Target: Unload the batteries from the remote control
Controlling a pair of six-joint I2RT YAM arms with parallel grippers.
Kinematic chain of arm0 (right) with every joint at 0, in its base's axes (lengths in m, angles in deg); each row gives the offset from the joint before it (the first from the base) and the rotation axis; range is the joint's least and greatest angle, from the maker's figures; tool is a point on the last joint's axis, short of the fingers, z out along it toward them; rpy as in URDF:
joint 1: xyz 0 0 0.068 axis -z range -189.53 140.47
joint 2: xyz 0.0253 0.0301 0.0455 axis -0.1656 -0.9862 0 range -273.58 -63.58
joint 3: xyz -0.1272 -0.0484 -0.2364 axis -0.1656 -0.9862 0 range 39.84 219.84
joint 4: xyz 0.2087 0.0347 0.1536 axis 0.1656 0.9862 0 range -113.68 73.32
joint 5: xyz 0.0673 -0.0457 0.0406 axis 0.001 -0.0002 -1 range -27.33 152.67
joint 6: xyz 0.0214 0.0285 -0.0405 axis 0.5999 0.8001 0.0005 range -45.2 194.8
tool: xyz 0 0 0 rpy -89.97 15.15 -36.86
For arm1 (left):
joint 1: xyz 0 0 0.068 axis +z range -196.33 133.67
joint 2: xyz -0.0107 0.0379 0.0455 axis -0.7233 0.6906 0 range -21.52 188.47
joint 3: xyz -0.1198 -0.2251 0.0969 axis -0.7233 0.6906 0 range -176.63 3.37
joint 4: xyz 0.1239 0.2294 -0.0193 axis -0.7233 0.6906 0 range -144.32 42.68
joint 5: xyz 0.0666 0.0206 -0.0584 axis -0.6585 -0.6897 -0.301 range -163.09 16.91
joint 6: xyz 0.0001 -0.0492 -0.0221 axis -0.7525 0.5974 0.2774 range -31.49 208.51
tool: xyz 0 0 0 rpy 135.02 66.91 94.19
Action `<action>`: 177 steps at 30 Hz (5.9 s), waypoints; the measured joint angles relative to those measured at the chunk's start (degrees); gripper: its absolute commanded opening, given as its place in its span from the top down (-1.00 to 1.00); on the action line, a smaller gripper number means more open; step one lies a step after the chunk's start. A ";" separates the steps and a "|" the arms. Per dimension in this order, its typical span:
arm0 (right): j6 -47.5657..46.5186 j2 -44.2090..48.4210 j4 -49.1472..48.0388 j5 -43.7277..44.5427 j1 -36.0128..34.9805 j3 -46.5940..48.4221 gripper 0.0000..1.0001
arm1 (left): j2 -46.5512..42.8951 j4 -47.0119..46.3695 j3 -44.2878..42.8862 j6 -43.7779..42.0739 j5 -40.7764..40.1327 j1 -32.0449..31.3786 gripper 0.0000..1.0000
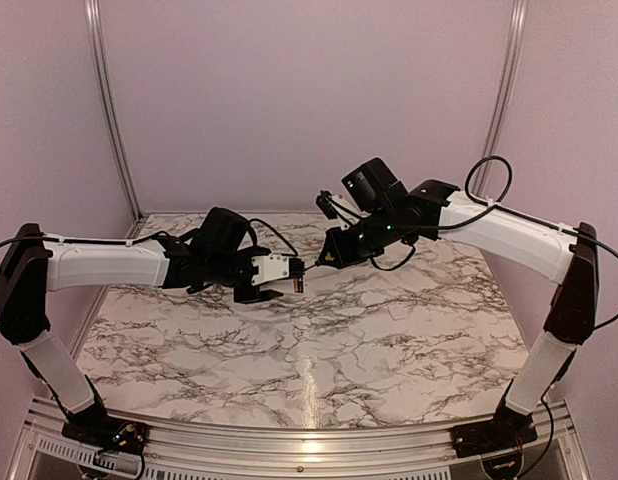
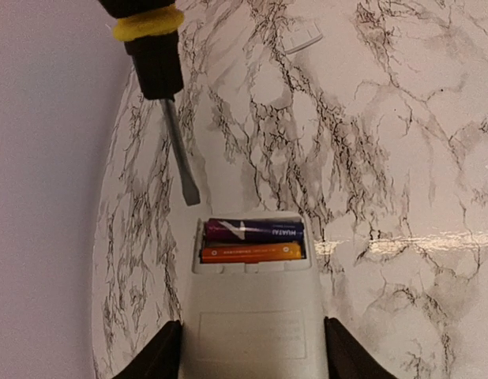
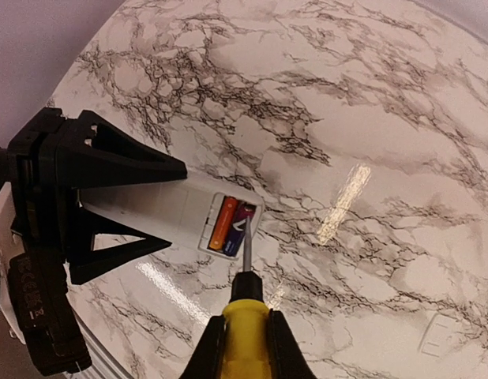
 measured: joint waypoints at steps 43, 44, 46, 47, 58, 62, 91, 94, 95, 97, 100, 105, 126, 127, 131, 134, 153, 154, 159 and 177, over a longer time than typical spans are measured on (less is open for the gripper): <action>3.96 -3.69 -0.52 -1.14 -0.74 0.15 1.00 | 0.20 -0.72 0.83 1.90 -3.39 -2.49 1.00; 4.20 -4.09 -0.44 -0.81 -1.01 0.42 1.00 | 0.20 -0.48 0.83 1.92 -3.48 -2.51 1.00; 4.57 -5.05 -0.09 -0.02 -1.49 1.31 1.00 | 0.24 0.11 0.83 1.95 -4.02 -2.54 1.00; 4.79 -5.57 0.09 0.37 -1.75 1.79 1.00 | 0.28 0.35 0.83 1.97 -4.33 -2.54 1.00; 8.17 -13.94 5.11 3.82 -3.93 10.95 1.00 | 1.46 2.51 0.83 1.90 -8.81 -3.13 1.00; 7.80 -17.33 6.62 2.36 -3.52 13.86 1.00 | 2.56 3.28 0.90 0.39 -10.14 -3.04 1.00; 11.96 -24.72 3.76 -4.00 -1.33 14.95 1.00 | 7.78 1.44 2.08 -5.51 -19.43 -4.39 1.00; 12.35 -23.37 1.53 -4.61 -1.27 12.17 1.00 | 7.93 1.29 2.08 -5.95 -20.20 -4.57 1.00; 12.44 -22.75 0.63 -4.85 -1.29 10.97 1.00 | 8.04 1.07 2.08 -6.12 -20.41 -4.72 1.00; 12.63 -21.55 -0.94 -4.94 -1.22 8.79 1.00 | 8.17 0.76 2.08 -6.21 -20.50 -4.87 1.00; 12.94 -20.02 -3.28 -5.16 -1.07 5.77 1.00 | 8.20 0.35 2.25 -6.29 -20.48 -5.09 1.00; 13.25 -18.08 -5.62 -5.14 -1.01 2.29 1.00 | 8.39 -0.28 2.40 -6.14 -20.50 -5.38 1.00; 10.84 -8.22 1.09 -1.22 -0.20 -10.95 1.00 | 8.31 -2.82 4.35 -4.50 -25.35 -3.72 1.00; 10.36 -7.74 1.14 -1.29 -0.02 -11.30 1.00 | 7.98 -2.82 4.74 -4.26 -25.07 -3.74 1.00; 8.63 -6.54 3.76 -1.25 1.01 -11.50 1.00 | 6.10 -1.99 6.19 -3.48 -22.80 -3.74 1.00; 7.78 -5.29 5.68 -1.31 2.01 -11.43 1.00 | 4.55 -1.11 6.82 -2.27 -20.52 -3.74 1.00; -8.87 -2.25 9.81 -11.96 3.48 2.99 1.00 | -0.02 3.54 7.15 1.01 -2.25 -3.76 1.00; -10.60 -2.29 10.03 -12.57 3.48 2.97 1.00 | -0.09 4.02 7.15 0.76 -1.22 -3.76 1.00; -20.26 -2.27 10.58 -15.10 3.15 1.62 1.00 | -0.31 8.94 5.92 -1.77 4.17 -3.76 1.00; -46.95 5.18 -8.09 -15.65 -1.62 -19.58 1.00 | -0.31 18.71 1.40 -10.38 9.20 -3.76 1.00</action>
